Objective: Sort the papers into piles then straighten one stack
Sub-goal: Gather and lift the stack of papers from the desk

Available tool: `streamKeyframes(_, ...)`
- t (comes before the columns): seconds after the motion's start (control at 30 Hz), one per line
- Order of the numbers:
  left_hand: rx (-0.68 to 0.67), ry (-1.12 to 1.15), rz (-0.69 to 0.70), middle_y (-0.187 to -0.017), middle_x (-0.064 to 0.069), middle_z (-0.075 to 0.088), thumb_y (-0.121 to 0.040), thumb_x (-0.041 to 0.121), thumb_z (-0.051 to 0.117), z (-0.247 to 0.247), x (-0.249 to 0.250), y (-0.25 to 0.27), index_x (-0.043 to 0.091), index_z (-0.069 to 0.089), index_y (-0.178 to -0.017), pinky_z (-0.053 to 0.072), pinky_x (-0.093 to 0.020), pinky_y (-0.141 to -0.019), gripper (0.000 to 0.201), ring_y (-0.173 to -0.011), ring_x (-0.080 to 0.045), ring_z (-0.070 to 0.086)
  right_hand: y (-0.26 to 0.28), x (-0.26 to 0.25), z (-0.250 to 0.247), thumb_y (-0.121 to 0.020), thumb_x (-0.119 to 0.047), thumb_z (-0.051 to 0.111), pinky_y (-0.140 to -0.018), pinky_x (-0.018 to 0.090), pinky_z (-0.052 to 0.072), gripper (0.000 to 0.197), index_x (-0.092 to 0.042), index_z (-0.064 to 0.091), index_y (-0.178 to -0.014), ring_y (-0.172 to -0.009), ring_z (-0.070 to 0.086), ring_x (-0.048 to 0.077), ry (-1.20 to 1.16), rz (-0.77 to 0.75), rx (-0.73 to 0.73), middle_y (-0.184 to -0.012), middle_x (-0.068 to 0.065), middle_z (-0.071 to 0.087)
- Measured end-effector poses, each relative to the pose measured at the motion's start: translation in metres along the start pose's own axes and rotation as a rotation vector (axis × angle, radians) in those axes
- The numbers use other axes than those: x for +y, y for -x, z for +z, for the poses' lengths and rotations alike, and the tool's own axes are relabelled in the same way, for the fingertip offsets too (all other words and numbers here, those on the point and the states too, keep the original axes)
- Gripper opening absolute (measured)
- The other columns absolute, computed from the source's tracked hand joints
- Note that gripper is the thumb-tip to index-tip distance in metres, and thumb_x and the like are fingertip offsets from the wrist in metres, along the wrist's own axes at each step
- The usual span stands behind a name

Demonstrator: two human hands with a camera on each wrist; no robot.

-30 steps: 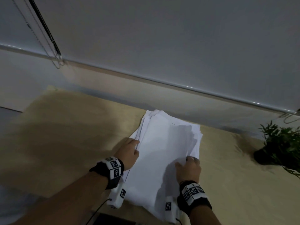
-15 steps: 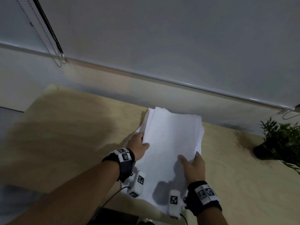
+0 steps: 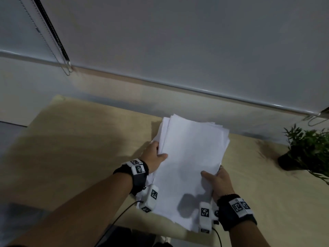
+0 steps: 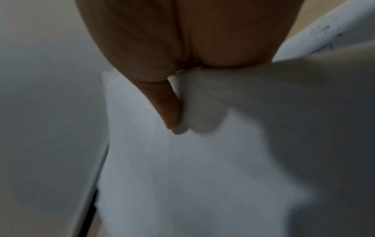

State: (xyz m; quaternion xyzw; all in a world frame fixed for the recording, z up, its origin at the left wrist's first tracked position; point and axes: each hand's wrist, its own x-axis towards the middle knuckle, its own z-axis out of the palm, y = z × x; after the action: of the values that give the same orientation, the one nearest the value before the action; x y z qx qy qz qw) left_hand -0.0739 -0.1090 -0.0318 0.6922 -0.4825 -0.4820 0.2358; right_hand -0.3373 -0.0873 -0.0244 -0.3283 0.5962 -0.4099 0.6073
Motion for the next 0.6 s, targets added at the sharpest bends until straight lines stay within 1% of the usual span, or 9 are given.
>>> streamKeyframes(0.07, 0.084, -0.071, -0.028, -0.132, 0.003, 0.039, -0.085, 0.04, 0.066, 0.0, 0.001, 0.001, 0.02, 0.039, -0.136, 0.037, -0.033, -0.105, 0.061, -0.118, -0.02, 0.046, -0.004, -0.002, -0.001, -0.078, 0.02, 0.058, -0.083, 0.054, 0.055, 0.04, 0.001, 0.062, -0.113, -0.091, 0.069, 0.044, -0.04, 0.027, 0.016, -0.104, 0.024, 0.072)
streamKeyframes(0.17, 0.075, -0.112, -0.018, -0.15, -0.005, 0.04, -0.089, 0.038, 0.064, 0.0, 0.004, 0.003, 0.019, 0.029, -0.149, 0.036, -0.037, -0.11, 0.072, -0.136, -0.028, 0.042, -0.012, 0.005, -0.009, -0.077, 0.017, 0.062, -0.084, 0.055, 0.055, 0.033, -0.003, 0.064, -0.103, -0.086, 0.069, 0.04, 0.03, 0.065, 0.109, -0.1, 0.023, 0.072)
streamKeyframes(0.23, 0.052, -0.159, 0.001, -0.134, -0.005, 0.057, -0.092, 0.031, 0.061, 0.005, 0.0, 0.001, 0.018, 0.047, -0.137, 0.043, -0.034, -0.1, 0.049, -0.127, -0.029, 0.053, -0.015, 0.01, -0.012, -0.074, 0.01, 0.068, -0.08, 0.052, 0.056, 0.03, -0.003, 0.065, -0.101, -0.087, 0.07, 0.038, 0.236, 0.051, 0.146, -0.099, 0.021, 0.072)
streamKeyframes(0.3, 0.039, -0.277, 0.071, -0.092, -0.004, 0.063, -0.092, 0.032, 0.058, 0.006, -0.001, 0.0, 0.017, 0.06, -0.095, 0.045, -0.033, -0.077, 0.015, -0.105, -0.034, 0.063, -0.012, 0.009, -0.01, -0.078, 0.01, 0.066, -0.076, 0.043, 0.056, 0.03, -0.001, 0.063, -0.106, -0.09, 0.068, 0.036, 0.318, 0.034, 0.134, -0.104, 0.02, 0.071)
streamKeyframes(0.33, 0.048, -0.316, 0.095, -0.085, -0.003, 0.061, -0.092, 0.035, 0.059, 0.004, -0.001, -0.001, 0.015, 0.058, -0.087, 0.041, -0.031, -0.071, 0.02, -0.1, -0.034, 0.064, -0.01, 0.006, -0.009, -0.08, 0.011, 0.064, -0.078, 0.043, 0.056, 0.03, -0.001, 0.063, -0.108, -0.092, 0.068, 0.037, 0.301, 0.011, 0.119, -0.105, 0.02, 0.072)
streamKeyframes(0.43, 0.039, -0.13, 0.139, -0.129, -0.001, 0.058, -0.086, 0.042, 0.069, -0.015, 0.007, 0.004, 0.012, 0.049, -0.134, 0.041, -0.03, -0.093, 0.06, -0.121, -0.022, 0.055, 0.008, -0.02, -0.005, -0.082, 0.012, 0.063, -0.085, 0.043, 0.056, 0.034, -0.004, 0.064, -0.111, -0.097, 0.07, 0.032, 0.175, -0.128, 0.065, -0.105, 0.013, 0.074)
streamKeyframes(0.47, 0.065, -0.017, 0.173, -0.132, 0.0, 0.057, -0.083, 0.039, 0.074, -0.025, 0.013, 0.005, 0.013, 0.047, -0.135, 0.042, -0.031, -0.095, 0.065, -0.12, -0.018, 0.055, 0.014, -0.034, -0.002, -0.082, 0.013, 0.063, -0.082, 0.038, 0.058, 0.034, -0.005, 0.065, -0.11, -0.094, 0.072, 0.026, 0.16, -0.185, 0.04, -0.102, 0.009, 0.075)
streamKeyframes(0.53, 0.162, 0.089, 0.309, -0.112, 0.001, 0.067, -0.081, 0.029, 0.078, -0.045, 0.036, 0.012, 0.018, 0.058, -0.116, 0.046, -0.026, -0.08, 0.041, -0.093, -0.004, 0.064, 0.021, -0.065, 0.006, -0.08, 0.013, 0.067, -0.071, 0.026, 0.057, 0.031, -0.005, 0.067, -0.104, -0.083, 0.073, 0.014, 0.184, -0.305, 0.027, -0.092, -0.001, 0.078)
streamKeyframes(0.6, 0.29, 0.147, 0.432, -0.093, 0.005, 0.072, -0.084, 0.021, 0.075, -0.061, 0.06, 0.019, 0.02, 0.067, -0.101, 0.047, -0.017, -0.07, 0.019, -0.073, 0.009, 0.063, 0.023, -0.091, 0.017, -0.077, 0.011, 0.071, -0.065, 0.022, 0.055, 0.024, -0.002, 0.07, -0.097, -0.075, 0.072, 0.01, 0.172, -0.422, 0.056, -0.083, -0.004, 0.077)
